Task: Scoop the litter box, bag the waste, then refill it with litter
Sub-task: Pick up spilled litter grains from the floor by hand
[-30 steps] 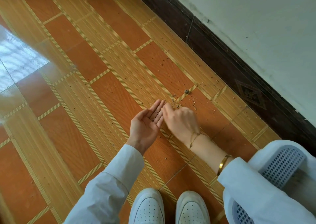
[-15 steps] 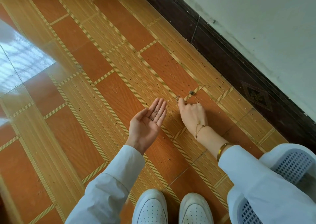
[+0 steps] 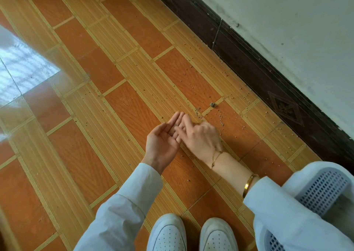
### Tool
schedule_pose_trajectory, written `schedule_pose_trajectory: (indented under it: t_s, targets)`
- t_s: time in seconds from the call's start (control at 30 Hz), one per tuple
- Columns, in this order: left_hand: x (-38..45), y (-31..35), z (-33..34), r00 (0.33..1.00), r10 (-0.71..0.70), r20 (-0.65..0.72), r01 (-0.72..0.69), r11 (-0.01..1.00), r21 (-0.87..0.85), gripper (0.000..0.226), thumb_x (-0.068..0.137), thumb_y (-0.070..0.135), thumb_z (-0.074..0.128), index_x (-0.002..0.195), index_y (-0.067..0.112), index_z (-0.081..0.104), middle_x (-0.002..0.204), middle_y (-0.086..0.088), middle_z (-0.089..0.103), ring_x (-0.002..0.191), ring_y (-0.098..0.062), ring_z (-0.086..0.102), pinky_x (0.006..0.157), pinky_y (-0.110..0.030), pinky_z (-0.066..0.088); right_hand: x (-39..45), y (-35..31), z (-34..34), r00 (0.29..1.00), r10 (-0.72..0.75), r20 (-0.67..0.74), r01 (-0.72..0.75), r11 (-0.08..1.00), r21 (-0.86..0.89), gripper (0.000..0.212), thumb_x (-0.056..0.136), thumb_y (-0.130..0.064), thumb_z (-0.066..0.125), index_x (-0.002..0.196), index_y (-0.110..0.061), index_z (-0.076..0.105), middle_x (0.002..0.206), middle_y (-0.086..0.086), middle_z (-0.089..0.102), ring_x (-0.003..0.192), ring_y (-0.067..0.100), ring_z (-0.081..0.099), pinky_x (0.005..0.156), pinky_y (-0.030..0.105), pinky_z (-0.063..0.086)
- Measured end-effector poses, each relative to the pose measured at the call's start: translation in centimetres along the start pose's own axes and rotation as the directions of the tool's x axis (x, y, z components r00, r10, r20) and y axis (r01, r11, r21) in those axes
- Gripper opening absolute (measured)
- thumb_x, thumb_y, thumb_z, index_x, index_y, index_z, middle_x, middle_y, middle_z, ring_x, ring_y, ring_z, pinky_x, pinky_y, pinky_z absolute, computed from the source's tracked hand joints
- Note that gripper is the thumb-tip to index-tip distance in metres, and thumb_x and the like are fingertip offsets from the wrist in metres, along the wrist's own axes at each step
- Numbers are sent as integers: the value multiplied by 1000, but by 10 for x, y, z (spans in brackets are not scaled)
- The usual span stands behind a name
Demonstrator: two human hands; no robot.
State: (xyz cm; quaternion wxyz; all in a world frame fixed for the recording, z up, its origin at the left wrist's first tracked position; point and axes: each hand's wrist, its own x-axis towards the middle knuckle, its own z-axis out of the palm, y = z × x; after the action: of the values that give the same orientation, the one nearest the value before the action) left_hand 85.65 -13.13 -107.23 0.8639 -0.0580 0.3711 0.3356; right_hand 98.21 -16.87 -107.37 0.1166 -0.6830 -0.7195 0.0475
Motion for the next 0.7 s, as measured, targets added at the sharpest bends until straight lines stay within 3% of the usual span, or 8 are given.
schedule_pose_trajectory:
  t_s: [0.1,0.23,0.33,0.43,0.6,0.7]
  targets:
    - [-1,5,-1,1000,19,-5,-19,1000,-22,45,100,16,29,135,-5,49,136,-19,57,127,-30,54,114,-39,34,9,31,2,981,190,35,-187,979,-76,42,103,-42,28,106,-7,51,41,-7,34,32,7,23,40,19,16]
    - [-5,8,-3,1000,26,-11,-26,998,-51,44,101,15,29,134,-5,50,135,-19,57,127,-31,54,115,-40,32,13,50,11,938,290,188,-213,913,-348,51,101,-52,20,121,-8,38,46,-7,37,37,9,32,49,26,26]
    - [-7,9,-4,1000,25,-11,-26,998,-54,44,101,15,30,134,-5,50,135,-19,57,127,-32,53,115,-40,32,19,46,21,944,269,191,-174,897,-406,33,102,-42,32,104,-13,48,45,-8,34,36,12,33,50,25,29]
    - [-8,9,-4,1000,21,-16,-21,998,-52,43,101,15,30,133,-5,51,135,-19,57,127,-32,54,115,-40,33,21,42,24,949,252,191,-131,863,-488,3,97,-17,48,97,-16,51,46,-6,36,37,12,33,49,24,30]
    - [-9,10,-4,999,32,-22,-33,998,-53,44,101,15,30,133,-5,51,135,-20,57,127,-32,53,115,-40,32,22,44,21,943,231,240,-73,847,-526,4,90,-12,56,91,-15,53,45,-8,51,37,12,32,48,23,31]
    - [-9,9,-4,999,33,-22,-34,999,-40,44,101,15,29,133,-6,51,134,-19,57,127,-32,53,115,-40,33,22,40,16,975,182,125,-117,907,-404,15,82,-16,71,82,-11,57,36,-9,34,31,11,23,44,21,32]
